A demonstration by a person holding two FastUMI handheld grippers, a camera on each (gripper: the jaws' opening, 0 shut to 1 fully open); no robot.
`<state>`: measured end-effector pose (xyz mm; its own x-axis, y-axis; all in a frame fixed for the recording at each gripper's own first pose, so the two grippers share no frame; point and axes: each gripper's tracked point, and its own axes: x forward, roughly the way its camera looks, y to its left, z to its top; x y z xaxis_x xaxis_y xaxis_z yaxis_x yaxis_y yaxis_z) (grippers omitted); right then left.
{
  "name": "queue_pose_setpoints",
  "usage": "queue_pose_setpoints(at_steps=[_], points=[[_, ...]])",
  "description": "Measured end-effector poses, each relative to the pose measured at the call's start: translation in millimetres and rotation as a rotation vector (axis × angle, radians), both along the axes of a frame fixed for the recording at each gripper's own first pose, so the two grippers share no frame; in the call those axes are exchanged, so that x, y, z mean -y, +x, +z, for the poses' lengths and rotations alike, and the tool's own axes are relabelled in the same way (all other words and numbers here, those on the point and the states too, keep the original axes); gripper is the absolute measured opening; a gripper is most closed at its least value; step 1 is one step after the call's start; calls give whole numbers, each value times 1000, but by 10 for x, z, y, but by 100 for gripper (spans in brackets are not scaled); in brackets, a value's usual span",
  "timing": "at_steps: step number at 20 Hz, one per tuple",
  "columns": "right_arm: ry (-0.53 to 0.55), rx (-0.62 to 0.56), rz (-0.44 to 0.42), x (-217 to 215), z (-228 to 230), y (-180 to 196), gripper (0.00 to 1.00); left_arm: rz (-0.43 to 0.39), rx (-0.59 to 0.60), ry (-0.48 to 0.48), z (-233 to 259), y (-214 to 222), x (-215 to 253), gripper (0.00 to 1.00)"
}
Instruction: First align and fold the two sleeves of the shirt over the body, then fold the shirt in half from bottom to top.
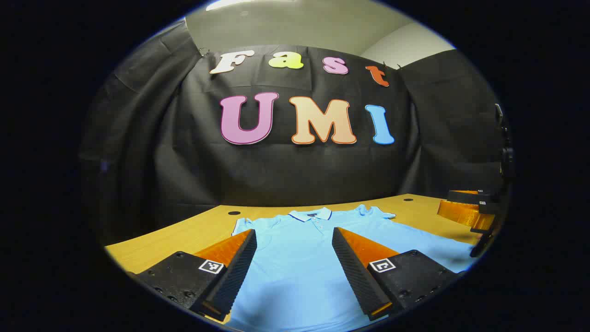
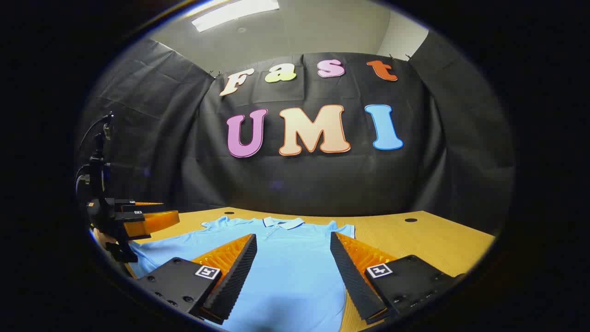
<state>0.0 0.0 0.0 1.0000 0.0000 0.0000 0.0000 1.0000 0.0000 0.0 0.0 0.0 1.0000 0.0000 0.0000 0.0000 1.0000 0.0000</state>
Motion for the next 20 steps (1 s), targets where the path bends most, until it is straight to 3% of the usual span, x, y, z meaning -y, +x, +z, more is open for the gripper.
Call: queue_pose_setpoints(at_steps=[20], points=[[-1, -1, 4, 20, -16, 0, 99, 3, 1, 1, -1, 1, 2, 98]])
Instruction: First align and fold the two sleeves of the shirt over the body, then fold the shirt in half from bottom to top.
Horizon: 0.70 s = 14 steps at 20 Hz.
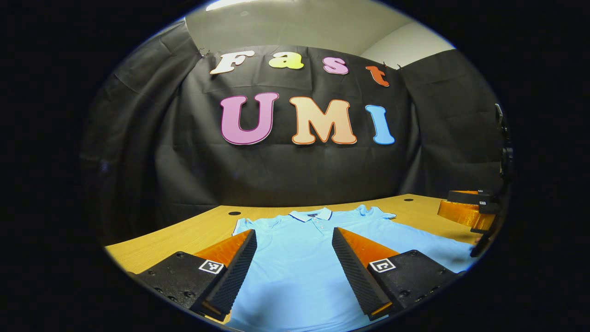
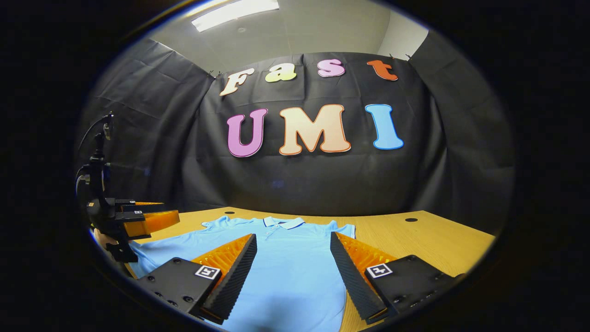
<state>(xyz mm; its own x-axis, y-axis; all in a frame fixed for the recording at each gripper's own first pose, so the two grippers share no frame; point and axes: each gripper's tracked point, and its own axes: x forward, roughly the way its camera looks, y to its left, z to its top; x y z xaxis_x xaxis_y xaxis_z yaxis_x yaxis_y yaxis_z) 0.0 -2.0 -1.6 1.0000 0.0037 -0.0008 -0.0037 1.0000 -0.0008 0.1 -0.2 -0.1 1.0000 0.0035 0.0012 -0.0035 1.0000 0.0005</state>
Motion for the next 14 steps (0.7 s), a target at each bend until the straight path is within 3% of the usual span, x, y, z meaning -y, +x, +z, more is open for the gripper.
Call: queue_pose_setpoints(at_steps=[5, 9, 12, 14], points=[[-6, -3, 7, -9, 1, 16, 99, 2, -1, 4, 4, -1, 4, 98], [4, -145, 34, -24, -223, 204, 99, 2, -2, 4, 3, 1, -2, 98], [64, -200, 25, 122, -123, 314, 99, 2, -2, 3, 3, 1, 2, 98], [45, -244, -3, 317, -60, 475, 99, 3, -3, 2, 1, -11, 3, 98]])
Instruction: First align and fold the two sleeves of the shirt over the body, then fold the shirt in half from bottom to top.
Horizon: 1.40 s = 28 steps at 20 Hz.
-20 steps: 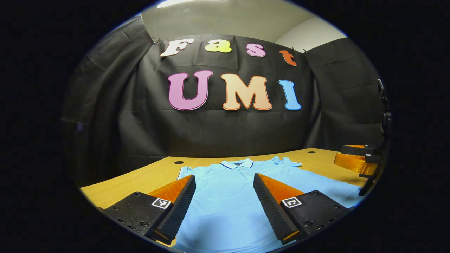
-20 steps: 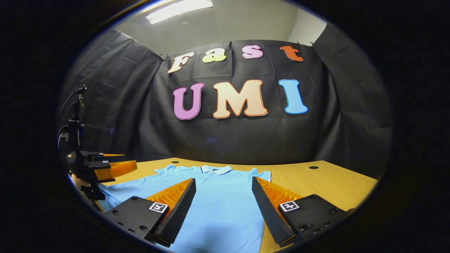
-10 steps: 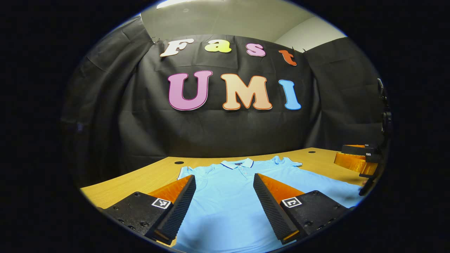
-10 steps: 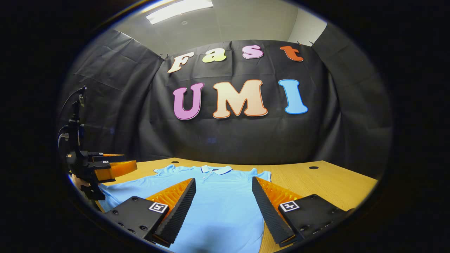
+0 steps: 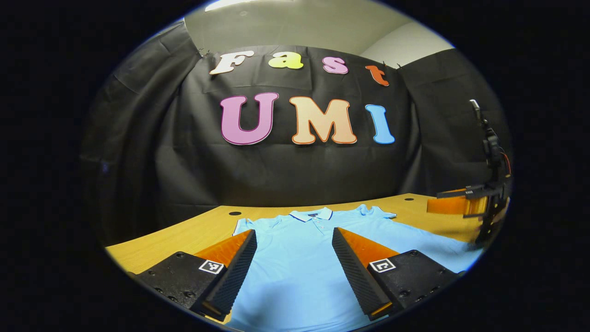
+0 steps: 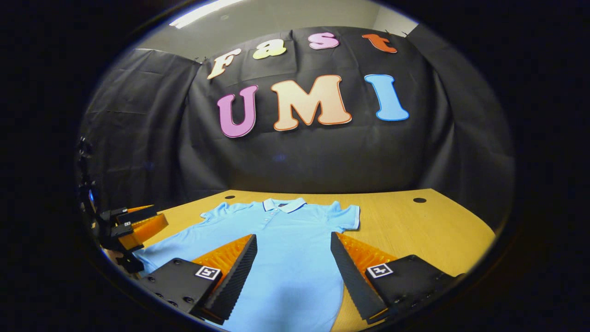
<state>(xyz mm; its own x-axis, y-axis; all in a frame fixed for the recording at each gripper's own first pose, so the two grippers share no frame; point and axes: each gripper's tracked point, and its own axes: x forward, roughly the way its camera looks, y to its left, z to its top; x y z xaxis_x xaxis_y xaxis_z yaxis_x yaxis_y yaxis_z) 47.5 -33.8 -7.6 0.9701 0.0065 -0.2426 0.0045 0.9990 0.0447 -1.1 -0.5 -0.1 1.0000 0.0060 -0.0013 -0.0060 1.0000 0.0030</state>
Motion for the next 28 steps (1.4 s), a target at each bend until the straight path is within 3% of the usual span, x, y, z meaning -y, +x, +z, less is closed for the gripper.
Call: queue_pose_setpoints(at_steps=[5, 10, 15, 17, 22, 26, 28], points=[[-120, -86, -33, 478, 120, 661, 99, 0, 0, 0, 7, -3, 2, 98], [-139, -159, -84, 828, 92, 1445, 99, 0, -1, -2, 8, -6, 3, 98], [-95, -288, -114, 984, -346, 2121, 100, 0, -1, -3, 12, -5, 3, 98], [-40, -331, -150, 1062, -565, 2288, 99, -1, -1, -3, 0, -8, 0, 98], [-37, -427, -228, 1383, -1096, 2401, 100, -4, -1, -3, 6, -3, -3, 98], [-6, -461, -253, 1473, -1257, 2399, 99, -6, -1, -2, 5, 1, -3, 98], [0, -472, -254, 1479, -1299, 2390, 94, -6, -2, -2, 5, -1, -5, 98]])
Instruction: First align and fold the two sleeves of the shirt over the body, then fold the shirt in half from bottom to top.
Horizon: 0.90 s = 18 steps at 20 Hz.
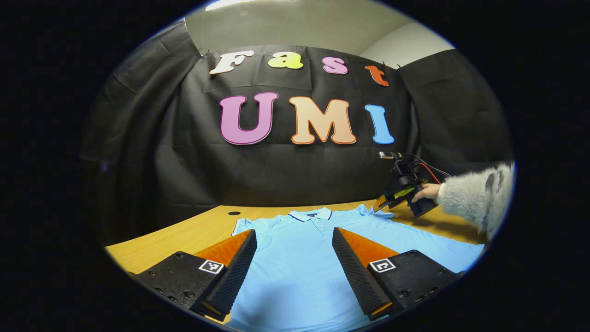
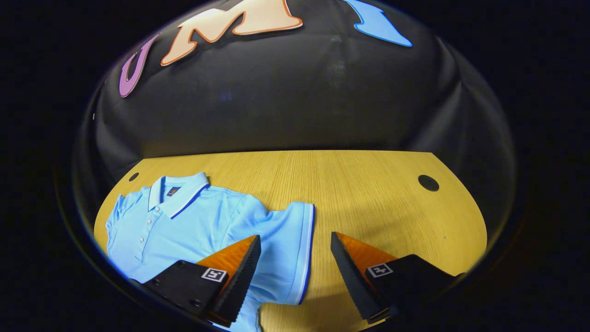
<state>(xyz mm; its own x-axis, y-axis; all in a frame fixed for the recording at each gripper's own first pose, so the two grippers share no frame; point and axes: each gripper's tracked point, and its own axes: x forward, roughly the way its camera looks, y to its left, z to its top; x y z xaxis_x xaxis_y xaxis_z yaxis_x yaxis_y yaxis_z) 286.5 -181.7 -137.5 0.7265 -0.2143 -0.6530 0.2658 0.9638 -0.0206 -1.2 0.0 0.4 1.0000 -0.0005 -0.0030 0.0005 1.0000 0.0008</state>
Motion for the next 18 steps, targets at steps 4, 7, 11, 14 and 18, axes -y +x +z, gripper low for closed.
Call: queue_pose_setpoints(at_steps=[4, 7, 11, 14, 18], points=[[-3, -25, -1, 9, -99, -17, 87, -1, 0, 0, -9, -8, 5, 98], [-4, -26, 12, -17, -81, -16, 88, -1, 0, 0, -12, -8, 2, 98], [8, -24, 20, -82, -107, -9, 65, -1, 0, -1, -9, -7, 2, 98], [15, -33, 9, -108, -106, -23, 36, -1, 0, 0, -4, 0, 0, 98], [-30, -26, 14, -118, -86, -3, 10, -1, 0, -1, -3, -1, 2, 98]])
